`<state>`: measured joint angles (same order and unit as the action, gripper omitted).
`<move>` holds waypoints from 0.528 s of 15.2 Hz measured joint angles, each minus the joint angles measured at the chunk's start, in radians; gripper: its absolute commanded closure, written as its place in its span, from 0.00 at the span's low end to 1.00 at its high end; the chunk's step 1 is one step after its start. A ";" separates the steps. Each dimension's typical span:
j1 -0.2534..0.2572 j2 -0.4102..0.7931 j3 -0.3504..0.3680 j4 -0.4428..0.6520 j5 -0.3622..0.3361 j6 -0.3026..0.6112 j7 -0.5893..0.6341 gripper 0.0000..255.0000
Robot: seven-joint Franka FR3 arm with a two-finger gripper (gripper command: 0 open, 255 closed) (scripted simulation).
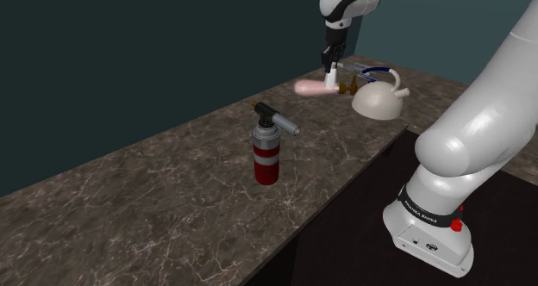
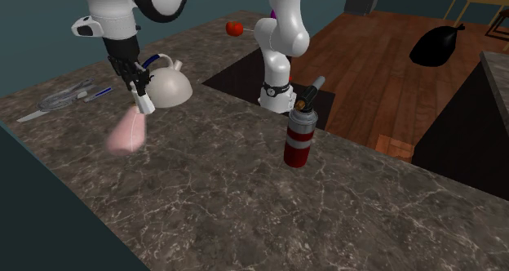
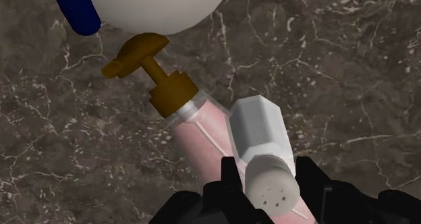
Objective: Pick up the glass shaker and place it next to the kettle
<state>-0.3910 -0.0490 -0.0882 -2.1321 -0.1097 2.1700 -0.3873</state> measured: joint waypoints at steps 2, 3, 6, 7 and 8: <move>-0.001 0.012 -0.001 -0.012 0.000 0.025 0.000 1.00; 0.000 0.018 0.000 -0.018 -0.001 0.037 0.004 1.00; -0.002 0.033 -0.002 -0.044 -0.002 0.078 0.005 1.00; -0.001 0.038 -0.001 -0.052 -0.003 0.090 0.007 1.00; -0.002 0.044 -0.002 -0.059 -0.003 0.102 0.008 1.00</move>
<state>-0.3927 -0.0052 -0.0900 -2.1908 -0.1131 2.2725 -0.3795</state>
